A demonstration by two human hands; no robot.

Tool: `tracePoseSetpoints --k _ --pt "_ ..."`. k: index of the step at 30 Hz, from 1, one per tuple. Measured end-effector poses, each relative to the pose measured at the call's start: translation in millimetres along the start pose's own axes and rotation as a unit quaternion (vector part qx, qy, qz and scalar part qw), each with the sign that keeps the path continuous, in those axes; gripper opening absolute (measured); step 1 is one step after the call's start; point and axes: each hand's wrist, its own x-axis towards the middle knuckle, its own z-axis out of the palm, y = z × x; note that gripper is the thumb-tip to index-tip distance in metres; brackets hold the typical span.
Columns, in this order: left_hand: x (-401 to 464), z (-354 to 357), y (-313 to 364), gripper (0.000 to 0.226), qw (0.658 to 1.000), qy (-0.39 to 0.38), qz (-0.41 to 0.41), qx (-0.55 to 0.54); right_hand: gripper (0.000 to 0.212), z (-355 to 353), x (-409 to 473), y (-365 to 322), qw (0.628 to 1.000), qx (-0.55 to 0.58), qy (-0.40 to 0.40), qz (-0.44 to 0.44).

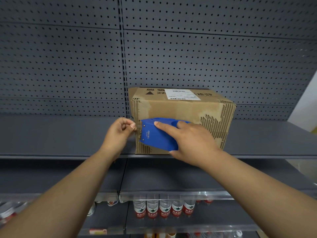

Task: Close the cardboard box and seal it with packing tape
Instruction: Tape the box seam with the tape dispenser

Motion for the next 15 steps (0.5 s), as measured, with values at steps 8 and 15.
tracePoseSetpoints --k 8,15 --pt "2.7 1.3 0.6 0.016 0.999 0.012 -0.019 -0.043 0.079 0.1 4.5 -3.4 1.000 -0.015 0.005 -0.005" --pt "8.5 4.3 -1.5 0.015 0.999 0.034 -0.005 -0.004 0.078 1.6 6.1 -4.7 1.000 -0.012 0.009 0.001"
